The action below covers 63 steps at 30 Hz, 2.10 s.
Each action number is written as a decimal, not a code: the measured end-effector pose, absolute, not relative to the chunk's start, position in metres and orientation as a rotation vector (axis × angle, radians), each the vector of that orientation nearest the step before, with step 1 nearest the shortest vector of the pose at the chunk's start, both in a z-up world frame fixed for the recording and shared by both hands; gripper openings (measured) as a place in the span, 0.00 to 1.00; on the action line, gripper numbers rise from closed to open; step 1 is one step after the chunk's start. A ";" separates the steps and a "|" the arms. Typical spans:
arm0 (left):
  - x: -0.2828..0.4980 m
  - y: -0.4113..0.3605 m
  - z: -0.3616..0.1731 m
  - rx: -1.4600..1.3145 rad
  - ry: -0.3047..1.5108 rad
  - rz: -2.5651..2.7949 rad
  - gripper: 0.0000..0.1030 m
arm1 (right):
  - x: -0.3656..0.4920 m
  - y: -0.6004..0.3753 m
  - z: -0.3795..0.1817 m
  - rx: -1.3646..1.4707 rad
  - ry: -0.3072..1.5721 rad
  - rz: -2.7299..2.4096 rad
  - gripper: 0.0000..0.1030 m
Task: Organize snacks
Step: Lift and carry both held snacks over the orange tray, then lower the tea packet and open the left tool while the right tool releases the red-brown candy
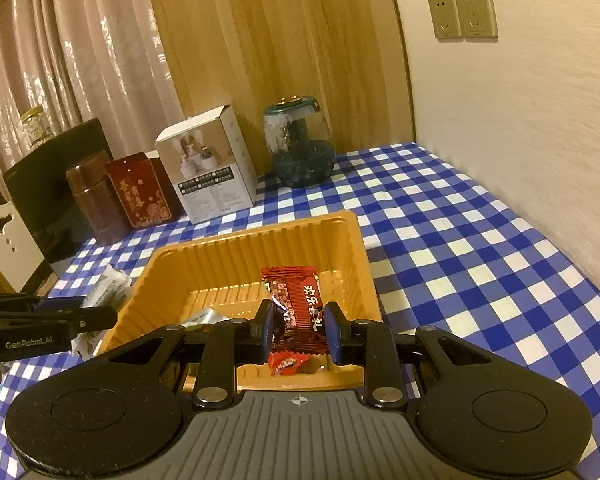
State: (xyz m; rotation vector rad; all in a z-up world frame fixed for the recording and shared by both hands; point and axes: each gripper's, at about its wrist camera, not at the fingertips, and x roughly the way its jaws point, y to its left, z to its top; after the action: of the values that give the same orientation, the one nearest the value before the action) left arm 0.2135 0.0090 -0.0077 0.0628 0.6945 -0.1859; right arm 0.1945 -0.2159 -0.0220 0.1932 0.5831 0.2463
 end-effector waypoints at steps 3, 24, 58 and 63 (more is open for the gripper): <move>0.219 0.003 -0.005 0.063 0.685 -0.196 0.37 | 0.199 -0.214 -0.021 0.197 0.581 0.248 0.26; 0.257 -0.026 -0.041 0.067 0.742 -0.234 0.37 | 0.242 -0.202 -0.034 0.196 0.619 0.260 0.26; 0.276 -0.027 -0.049 0.034 0.728 -0.241 0.48 | 0.256 -0.201 -0.046 0.182 0.668 0.244 0.26; 0.273 -0.019 -0.044 0.039 0.727 -0.216 0.48 | 0.256 -0.200 -0.044 0.185 0.666 0.249 0.26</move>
State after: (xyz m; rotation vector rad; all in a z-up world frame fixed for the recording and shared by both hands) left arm 0.2732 -0.0189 -0.0444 0.0390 0.7267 -0.2162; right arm 0.2557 -0.1999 -0.0445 0.1849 0.6655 0.2492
